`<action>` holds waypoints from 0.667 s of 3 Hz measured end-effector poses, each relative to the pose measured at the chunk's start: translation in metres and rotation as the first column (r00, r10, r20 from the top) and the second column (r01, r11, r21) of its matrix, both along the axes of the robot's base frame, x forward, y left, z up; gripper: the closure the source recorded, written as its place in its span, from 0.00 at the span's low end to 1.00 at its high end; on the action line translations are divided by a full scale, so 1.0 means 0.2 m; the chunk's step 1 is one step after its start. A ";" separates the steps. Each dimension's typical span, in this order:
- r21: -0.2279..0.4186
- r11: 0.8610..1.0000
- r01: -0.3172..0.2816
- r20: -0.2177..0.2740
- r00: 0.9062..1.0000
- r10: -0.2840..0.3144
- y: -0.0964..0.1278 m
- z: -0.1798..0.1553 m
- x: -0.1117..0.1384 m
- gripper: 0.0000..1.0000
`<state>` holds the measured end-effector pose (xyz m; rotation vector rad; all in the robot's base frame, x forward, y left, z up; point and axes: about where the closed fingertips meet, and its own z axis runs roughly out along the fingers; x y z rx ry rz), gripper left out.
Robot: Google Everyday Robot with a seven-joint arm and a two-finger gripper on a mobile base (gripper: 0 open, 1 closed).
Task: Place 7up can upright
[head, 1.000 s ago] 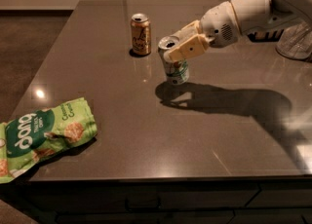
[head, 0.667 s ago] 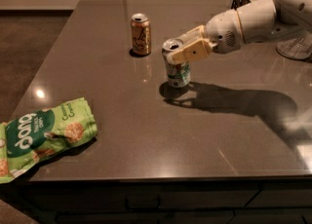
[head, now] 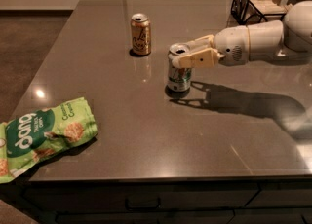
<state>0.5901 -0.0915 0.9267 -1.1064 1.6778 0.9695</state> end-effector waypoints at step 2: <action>0.001 1.000 -0.003 0.002 1.000 0.003 0.01 0.01 0.00 0.00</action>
Offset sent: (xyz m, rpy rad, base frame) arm -0.0001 0.0013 0.0013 0.0025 -0.0031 0.0008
